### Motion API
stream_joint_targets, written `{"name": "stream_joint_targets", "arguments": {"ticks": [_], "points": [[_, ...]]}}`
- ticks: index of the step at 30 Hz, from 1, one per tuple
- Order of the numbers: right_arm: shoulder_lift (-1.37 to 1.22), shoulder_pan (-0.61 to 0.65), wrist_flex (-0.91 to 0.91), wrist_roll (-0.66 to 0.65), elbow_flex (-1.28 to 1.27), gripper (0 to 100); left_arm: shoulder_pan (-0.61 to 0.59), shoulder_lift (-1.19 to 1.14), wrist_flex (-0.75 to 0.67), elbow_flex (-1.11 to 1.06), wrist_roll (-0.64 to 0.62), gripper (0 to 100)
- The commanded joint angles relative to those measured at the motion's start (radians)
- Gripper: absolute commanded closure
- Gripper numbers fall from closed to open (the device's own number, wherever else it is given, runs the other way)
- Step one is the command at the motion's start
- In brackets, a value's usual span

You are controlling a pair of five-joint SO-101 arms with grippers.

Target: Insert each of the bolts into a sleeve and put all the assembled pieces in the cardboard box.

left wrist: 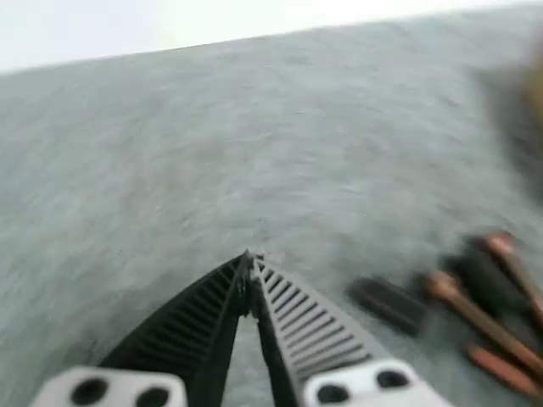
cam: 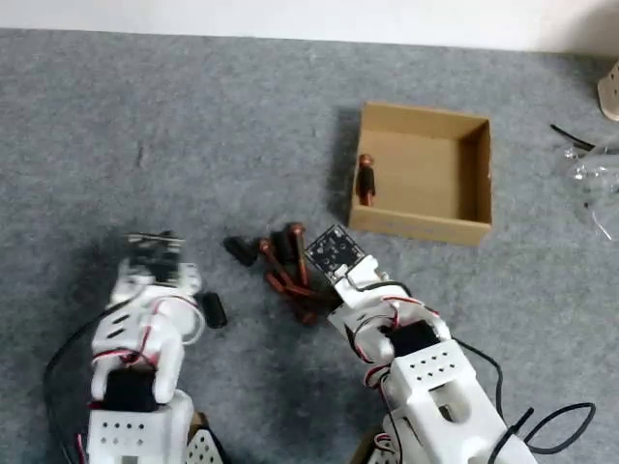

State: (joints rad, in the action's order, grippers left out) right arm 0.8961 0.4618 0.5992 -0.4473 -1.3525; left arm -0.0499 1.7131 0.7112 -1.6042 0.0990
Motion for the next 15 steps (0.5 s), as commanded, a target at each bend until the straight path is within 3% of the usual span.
{"name": "stream_joint_targets", "arguments": {"ticks": [1, 5, 11, 15], "points": [[0.025, -0.022, -0.031, 0.012, 0.007, 99.5, 0.102, -0.271, -0.005, 0.145, 0.078, 99], [0.027, -0.124, -0.124, 0.087, 0.007, 99.5, 0.111, -0.553, -0.078, 0.240, 0.098, 99], [0.025, -0.259, -0.231, 0.150, 0.004, 99.5, 0.231, -0.987, -0.075, 0.496, 0.322, 99], [0.016, -0.340, -0.314, 0.219, -0.008, 99.5, 0.294, -1.219, 0.035, 0.716, 0.480, 99]]}}
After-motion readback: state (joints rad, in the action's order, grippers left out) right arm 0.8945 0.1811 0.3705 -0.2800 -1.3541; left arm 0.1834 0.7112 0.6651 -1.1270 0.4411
